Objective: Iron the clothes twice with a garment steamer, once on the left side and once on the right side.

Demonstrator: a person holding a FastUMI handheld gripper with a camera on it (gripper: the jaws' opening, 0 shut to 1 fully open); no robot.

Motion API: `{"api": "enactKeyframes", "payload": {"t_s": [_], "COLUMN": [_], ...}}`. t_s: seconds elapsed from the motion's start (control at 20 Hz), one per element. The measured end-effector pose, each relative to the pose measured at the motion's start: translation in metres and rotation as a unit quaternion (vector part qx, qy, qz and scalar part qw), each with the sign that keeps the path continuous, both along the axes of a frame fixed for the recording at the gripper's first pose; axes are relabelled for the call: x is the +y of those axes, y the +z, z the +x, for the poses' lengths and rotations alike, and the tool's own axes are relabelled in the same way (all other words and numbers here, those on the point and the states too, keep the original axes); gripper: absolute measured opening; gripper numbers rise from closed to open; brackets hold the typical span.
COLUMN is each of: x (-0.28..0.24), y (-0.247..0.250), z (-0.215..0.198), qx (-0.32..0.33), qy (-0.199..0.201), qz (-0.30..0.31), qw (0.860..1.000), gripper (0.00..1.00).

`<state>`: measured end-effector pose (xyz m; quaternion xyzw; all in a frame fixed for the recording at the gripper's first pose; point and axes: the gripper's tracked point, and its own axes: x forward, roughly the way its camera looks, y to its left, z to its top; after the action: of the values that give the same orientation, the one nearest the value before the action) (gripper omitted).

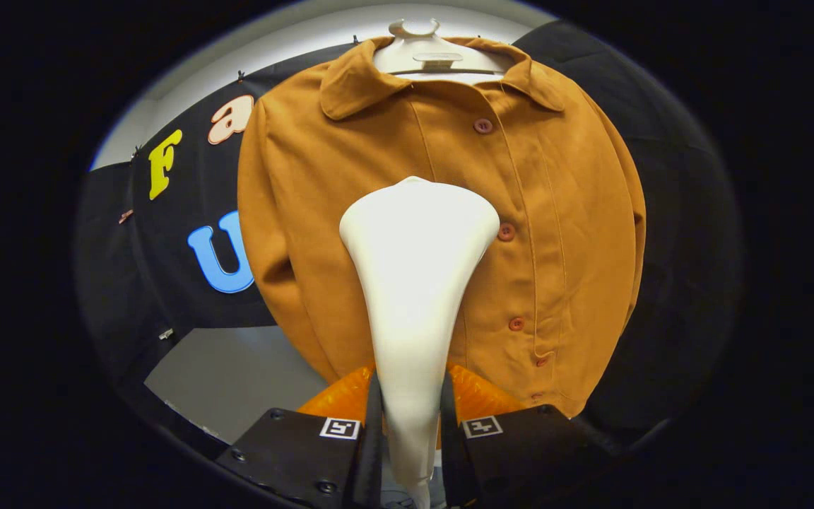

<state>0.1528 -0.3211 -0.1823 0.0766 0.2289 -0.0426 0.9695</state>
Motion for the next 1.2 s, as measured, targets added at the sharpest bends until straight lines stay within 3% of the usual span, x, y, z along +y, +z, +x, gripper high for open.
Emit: {"api": "enactKeyframes", "payload": {"t_s": [0.75,1.0,1.2], "x": [-0.026,-0.033,-0.051], "y": [-0.124,-0.117,-0.068], "z": [-0.042,-0.062,-0.072], "qx": [0.127,0.134,0.088], "qy": [-0.019,-0.041,-0.062], "qz": [0.01,0.015,0.007], "qw": [0.992,0.99,0.994], "gripper": [0.38,0.38,0.38]}}
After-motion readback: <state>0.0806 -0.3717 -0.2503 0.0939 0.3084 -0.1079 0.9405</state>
